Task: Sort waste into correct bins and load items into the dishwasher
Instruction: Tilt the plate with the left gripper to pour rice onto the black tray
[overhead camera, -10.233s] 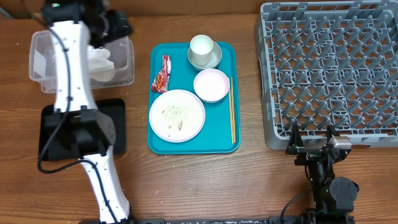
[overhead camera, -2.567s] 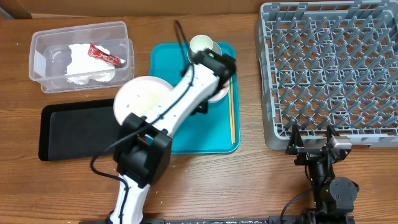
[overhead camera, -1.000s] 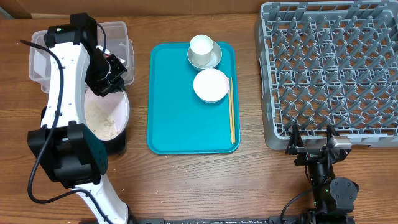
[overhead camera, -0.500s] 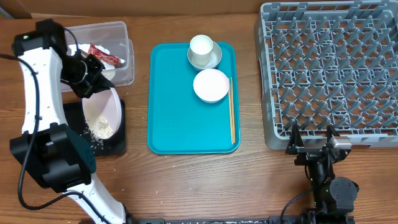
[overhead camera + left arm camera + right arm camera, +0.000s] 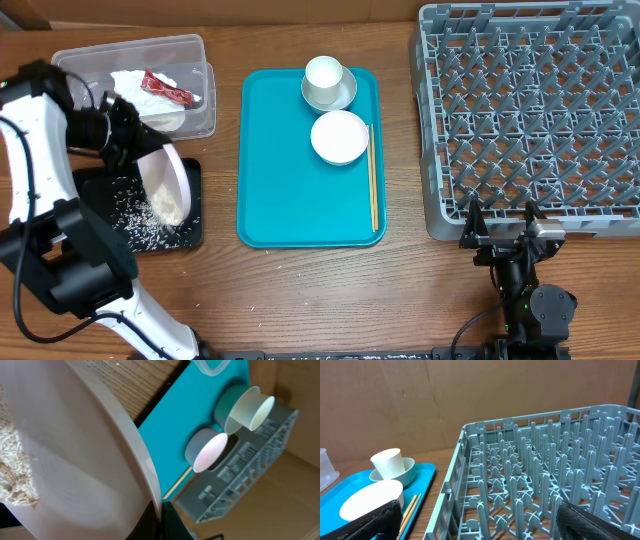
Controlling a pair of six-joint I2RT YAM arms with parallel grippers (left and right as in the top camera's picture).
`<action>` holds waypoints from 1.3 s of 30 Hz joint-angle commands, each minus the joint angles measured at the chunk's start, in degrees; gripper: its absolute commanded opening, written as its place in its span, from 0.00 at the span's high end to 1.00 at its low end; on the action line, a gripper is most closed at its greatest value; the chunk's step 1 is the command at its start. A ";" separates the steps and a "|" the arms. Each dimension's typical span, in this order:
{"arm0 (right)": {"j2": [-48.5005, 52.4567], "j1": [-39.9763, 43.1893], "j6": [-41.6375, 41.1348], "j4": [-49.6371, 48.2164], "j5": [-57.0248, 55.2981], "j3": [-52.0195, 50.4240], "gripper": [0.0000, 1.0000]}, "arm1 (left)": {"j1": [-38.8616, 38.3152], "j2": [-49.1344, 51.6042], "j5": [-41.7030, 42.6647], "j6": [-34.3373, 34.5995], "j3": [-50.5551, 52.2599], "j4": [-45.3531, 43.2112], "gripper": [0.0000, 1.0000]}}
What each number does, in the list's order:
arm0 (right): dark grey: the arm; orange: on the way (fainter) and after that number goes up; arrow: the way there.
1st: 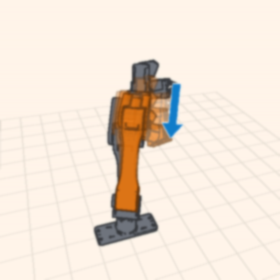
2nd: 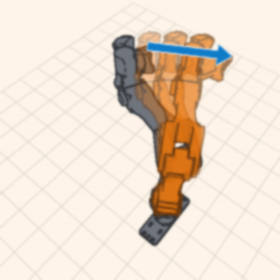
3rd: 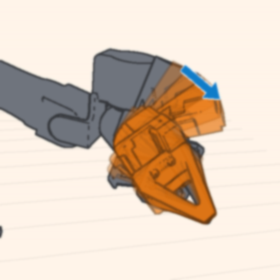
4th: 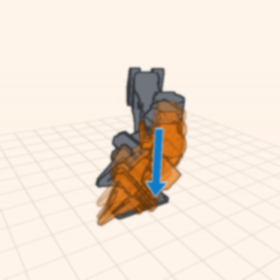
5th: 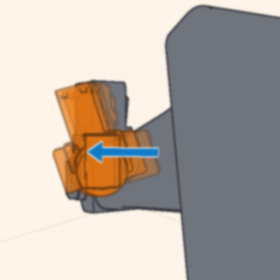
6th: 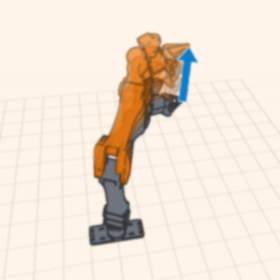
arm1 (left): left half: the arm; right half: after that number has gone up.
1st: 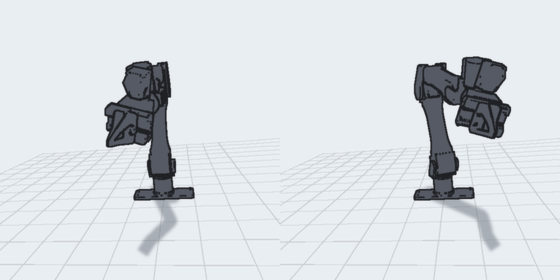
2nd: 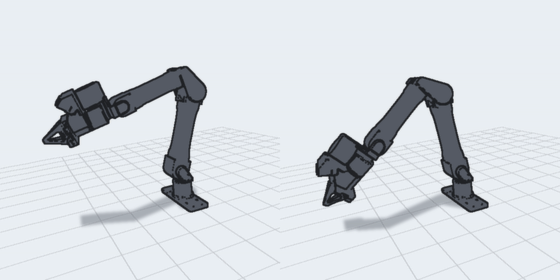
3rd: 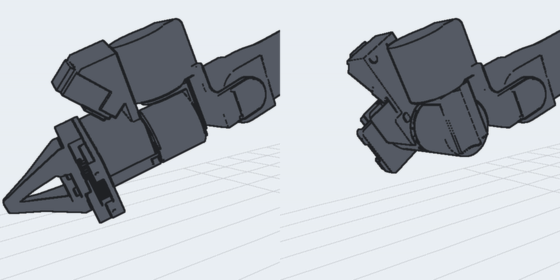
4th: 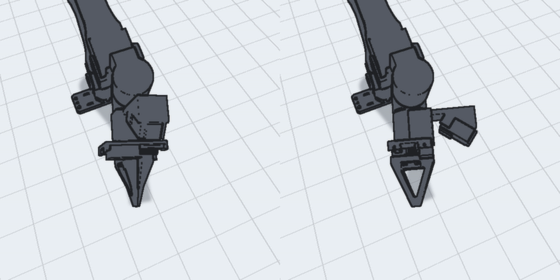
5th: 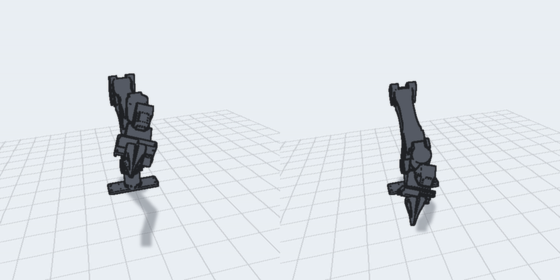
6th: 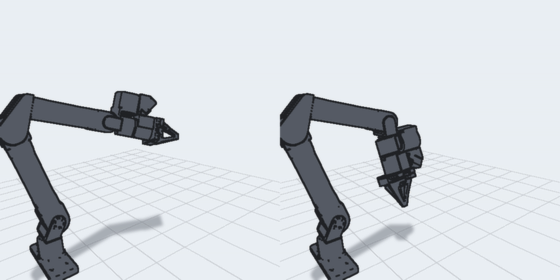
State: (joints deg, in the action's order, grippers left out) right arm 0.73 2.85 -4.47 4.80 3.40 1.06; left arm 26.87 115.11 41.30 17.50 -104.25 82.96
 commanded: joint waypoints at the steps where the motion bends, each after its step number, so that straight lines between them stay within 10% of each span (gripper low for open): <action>1: -0.55 -0.31 0.02 -0.17 -0.57 -0.61 0.00 | 3.45 -1.22 7.69 -4.94 1.73 -0.24 0.96; 27: -0.55 -0.31 0.02 -0.17 -0.57 -0.61 0.00 | 17.79 -1.14 23.91 -24.30 1.88 11.78 0.96; 39: -0.55 -0.31 0.00 -0.17 -0.57 -0.61 0.00 | 20.46 -0.68 21.64 -22.38 1.97 10.54 0.95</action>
State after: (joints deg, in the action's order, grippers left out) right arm 0.73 2.85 -4.47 4.80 3.40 1.06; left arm 47.03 115.13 62.57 -5.58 -102.56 94.91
